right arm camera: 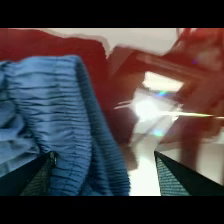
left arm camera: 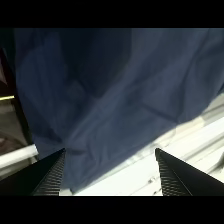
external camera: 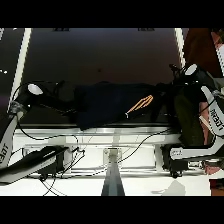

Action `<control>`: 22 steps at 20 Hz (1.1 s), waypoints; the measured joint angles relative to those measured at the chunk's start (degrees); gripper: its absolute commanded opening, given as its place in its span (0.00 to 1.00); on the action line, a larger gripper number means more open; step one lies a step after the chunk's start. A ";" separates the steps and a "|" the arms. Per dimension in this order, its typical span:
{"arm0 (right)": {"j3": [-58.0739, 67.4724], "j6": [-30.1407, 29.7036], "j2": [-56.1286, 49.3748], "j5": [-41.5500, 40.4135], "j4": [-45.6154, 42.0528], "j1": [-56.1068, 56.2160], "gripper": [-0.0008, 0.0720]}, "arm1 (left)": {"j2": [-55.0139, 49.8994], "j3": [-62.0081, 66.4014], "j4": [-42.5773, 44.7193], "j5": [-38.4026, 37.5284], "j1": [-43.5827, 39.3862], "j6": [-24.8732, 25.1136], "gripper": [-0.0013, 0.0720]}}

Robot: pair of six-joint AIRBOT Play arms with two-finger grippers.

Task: Fold the clothes and pants, and hang the long-sleeved shirts on hangers.

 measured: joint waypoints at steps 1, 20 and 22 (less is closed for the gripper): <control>0.04 0.00 -0.98 0.85 2.12 -0.04 0.95 | -0.66 -0.02 -0.09 0.50 0.00 0.00 0.89; 11.76 -14.53 -3.80 0.92 25.57 15.17 0.06 | -1.90 2.80 -2.23 13.22 0.09 2.99 0.89; 18.23 -12.31 -0.94 0.44 20.70 13.27 0.05 | -0.26 5.18 -2.23 13.25 0.24 3.93 0.89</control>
